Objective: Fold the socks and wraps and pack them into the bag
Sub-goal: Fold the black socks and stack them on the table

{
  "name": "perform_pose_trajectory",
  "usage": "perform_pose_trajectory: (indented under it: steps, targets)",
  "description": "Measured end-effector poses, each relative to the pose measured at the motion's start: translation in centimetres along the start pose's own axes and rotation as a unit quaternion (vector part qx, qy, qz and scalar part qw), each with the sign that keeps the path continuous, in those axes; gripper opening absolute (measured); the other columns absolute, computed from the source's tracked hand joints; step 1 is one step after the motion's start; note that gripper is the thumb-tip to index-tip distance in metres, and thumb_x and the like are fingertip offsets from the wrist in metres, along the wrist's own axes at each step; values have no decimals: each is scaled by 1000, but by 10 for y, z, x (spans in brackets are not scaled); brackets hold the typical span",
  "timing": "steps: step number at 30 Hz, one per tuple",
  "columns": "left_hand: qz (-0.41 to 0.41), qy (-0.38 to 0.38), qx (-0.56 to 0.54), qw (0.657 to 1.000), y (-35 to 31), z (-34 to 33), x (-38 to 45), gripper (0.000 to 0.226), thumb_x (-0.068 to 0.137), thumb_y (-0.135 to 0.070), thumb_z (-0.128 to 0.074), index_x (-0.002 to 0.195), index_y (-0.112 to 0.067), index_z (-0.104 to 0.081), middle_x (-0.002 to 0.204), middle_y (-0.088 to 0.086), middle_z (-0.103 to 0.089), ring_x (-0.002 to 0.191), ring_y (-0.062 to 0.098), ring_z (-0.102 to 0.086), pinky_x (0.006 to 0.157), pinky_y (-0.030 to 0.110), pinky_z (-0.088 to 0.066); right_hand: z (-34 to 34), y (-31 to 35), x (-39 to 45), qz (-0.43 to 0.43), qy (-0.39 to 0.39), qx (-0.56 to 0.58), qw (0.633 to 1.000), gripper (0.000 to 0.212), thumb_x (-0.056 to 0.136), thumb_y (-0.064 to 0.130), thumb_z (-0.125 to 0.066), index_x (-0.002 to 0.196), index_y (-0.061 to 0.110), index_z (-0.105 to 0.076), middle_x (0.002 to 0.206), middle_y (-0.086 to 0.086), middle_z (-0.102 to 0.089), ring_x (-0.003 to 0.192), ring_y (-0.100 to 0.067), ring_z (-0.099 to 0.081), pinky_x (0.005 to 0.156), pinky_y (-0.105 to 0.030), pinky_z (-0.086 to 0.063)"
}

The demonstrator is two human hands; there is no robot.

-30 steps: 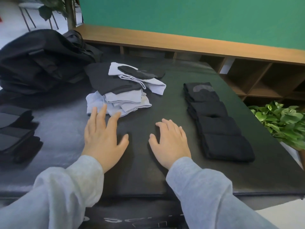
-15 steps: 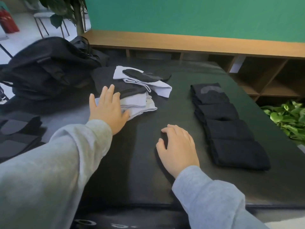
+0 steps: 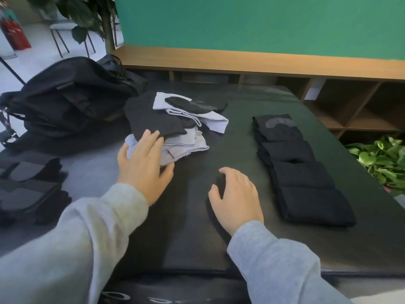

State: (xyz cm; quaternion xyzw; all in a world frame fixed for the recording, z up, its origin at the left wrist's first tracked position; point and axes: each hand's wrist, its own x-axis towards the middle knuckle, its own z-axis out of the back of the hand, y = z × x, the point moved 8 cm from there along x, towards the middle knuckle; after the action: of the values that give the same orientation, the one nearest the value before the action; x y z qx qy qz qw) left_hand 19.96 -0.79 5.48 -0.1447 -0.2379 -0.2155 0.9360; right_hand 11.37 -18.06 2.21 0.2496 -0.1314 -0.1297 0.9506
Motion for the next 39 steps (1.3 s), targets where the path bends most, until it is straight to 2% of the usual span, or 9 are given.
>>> perform_pose_trajectory:
  steps: [5, 15, 18, 21, 25, 28, 30, 33, 39]
  targets:
    - [-50, -10, -59, 997, -17, -1, -50, 56, 72, -14, -76, 122, -6, -51, 133, 10, -52, 131, 17, -31, 99, 56, -29, 2, 20, -8, 94, 0, 14, 995, 70, 91, 40, -51, 148, 29, -12, 151, 17, -21, 137, 0, -17, 106, -15, -13]
    - [-102, 7, -168, 981, -37, 17, -71, 61, 63, -2, -80, 104, -29, -45, 107, 5, -65, 104, 19, -59, 99, 37, -39, 5, 36, -20, 172, 5, -25, 985, 69, 91, 32, -55, 146, 41, -13, 153, 19, -13, 137, 0, -15, 102, -11, -5]
    - [-108, 7, -180, 978, -37, 18, -76, 58, 63, 3, -79, 98, -29, -44, 96, -2, -63, 98, 11, -53, 99, 33, -31, 2, 35, -21, 175, 12, -24, 984, 68, 85, 12, -57, 142, 39, -32, 152, 10, -26, 133, -8, -30, 105, -21, -22]
    - [-83, 9, -175, 981, -33, 19, -80, 59, 60, 0, -80, 91, -31, -40, 92, -4, -59, 94, 19, -55, 92, 32, -35, 2, 38, -23, 195, -15, -30, 980, 50, 66, 5, -62, 111, 27, -65, 132, -3, -55, 109, -22, -59, 86, -33, -47]
    - [-53, 6, -181, 982, -31, 26, -83, 67, 53, -8, -85, 100, -27, -40, 95, -1, -59, 94, 11, -49, 84, 40, -49, -4, 40, -28, 201, 23, -57, 978, 30, 81, 13, -60, 109, 23, -65, 140, 5, -48, 128, -16, -45, 100, -23, -26]
    - [-39, 41, -178, 982, -33, 28, -86, 68, 61, -15, -83, 115, -27, -44, 105, -6, -60, 101, 6, -44, 93, 36, -45, -8, 37, -32, 203, 36, -56, 977, 33, 91, 23, -45, 120, 24, -61, 143, 14, -42, 139, -6, -26, 110, -21, -17]
    - [-15, 85, -181, 980, -34, 27, -88, 58, 77, -27, -72, 126, -30, -43, 117, -16, -54, 112, 2, -42, 109, 25, -25, -9, 34, -34, 192, 44, -60, 979, 34, 92, 25, -43, 123, 27, -58, 142, 17, -42, 139, -2, -22, 107, -17, -14]
    - [-6, 112, -176, 978, -33, 23, -91, 56, 84, -41, -62, 132, -32, -36, 124, -23, -45, 123, 2, -36, 106, 13, -6, -10, 32, -40, 180, 52, -60, 980, 39, 91, 35, -34, 121, 29, -58, 140, 19, -43, 138, 0, -22, 102, -12, -13]
    - [-12, 147, -181, 972, -33, 20, -94, 56, 82, -45, -63, 130, -30, -39, 129, -19, -43, 127, 3, -34, 114, 22, -16, -6, 32, -54, 179, 52, -53, 981, 50, 84, 40, -27, 121, 28, -59, 138, 20, -46, 137, 2, -24, 100, -9, -11]
